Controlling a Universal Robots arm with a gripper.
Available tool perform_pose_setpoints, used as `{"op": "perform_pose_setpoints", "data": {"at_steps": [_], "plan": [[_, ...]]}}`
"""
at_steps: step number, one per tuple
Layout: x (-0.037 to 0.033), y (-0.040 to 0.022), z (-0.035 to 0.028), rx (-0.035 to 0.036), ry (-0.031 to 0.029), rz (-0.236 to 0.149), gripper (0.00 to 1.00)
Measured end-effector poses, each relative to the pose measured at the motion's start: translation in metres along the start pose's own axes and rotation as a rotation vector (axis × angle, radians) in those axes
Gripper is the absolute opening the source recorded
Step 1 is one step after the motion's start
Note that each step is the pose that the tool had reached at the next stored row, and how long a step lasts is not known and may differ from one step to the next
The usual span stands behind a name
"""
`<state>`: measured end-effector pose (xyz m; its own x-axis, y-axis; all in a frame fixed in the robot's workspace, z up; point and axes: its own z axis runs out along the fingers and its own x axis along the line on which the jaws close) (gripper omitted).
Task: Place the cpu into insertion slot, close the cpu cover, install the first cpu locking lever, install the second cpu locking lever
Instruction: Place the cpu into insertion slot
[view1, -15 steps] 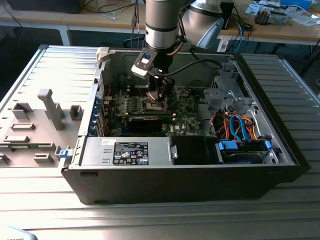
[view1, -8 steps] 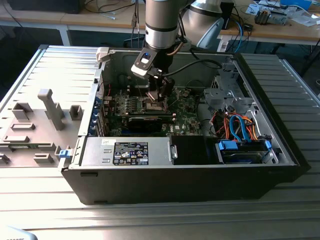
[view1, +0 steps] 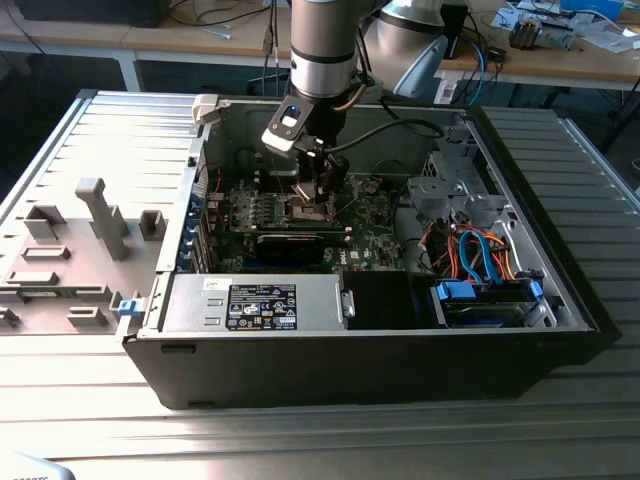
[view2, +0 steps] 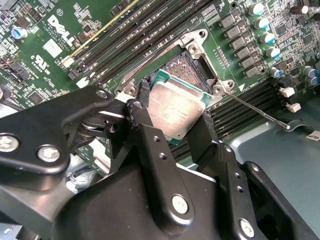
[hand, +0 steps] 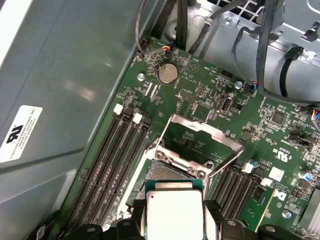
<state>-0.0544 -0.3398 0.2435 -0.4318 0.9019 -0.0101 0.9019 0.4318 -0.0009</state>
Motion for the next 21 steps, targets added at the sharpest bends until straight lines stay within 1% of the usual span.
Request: {"op": "perform_pose_setpoints", "data": {"at_steps": [4,10,21], "plan": [[0.0000,0.0000,0.0000,0.0001,0.0001,0.008,0.55],[0.0000,0.0000,0.0004,0.0005,-0.0003,0.030,0.55],[0.0000,0.0000,0.0005,0.0009,-0.0009,0.048,0.55]]}}
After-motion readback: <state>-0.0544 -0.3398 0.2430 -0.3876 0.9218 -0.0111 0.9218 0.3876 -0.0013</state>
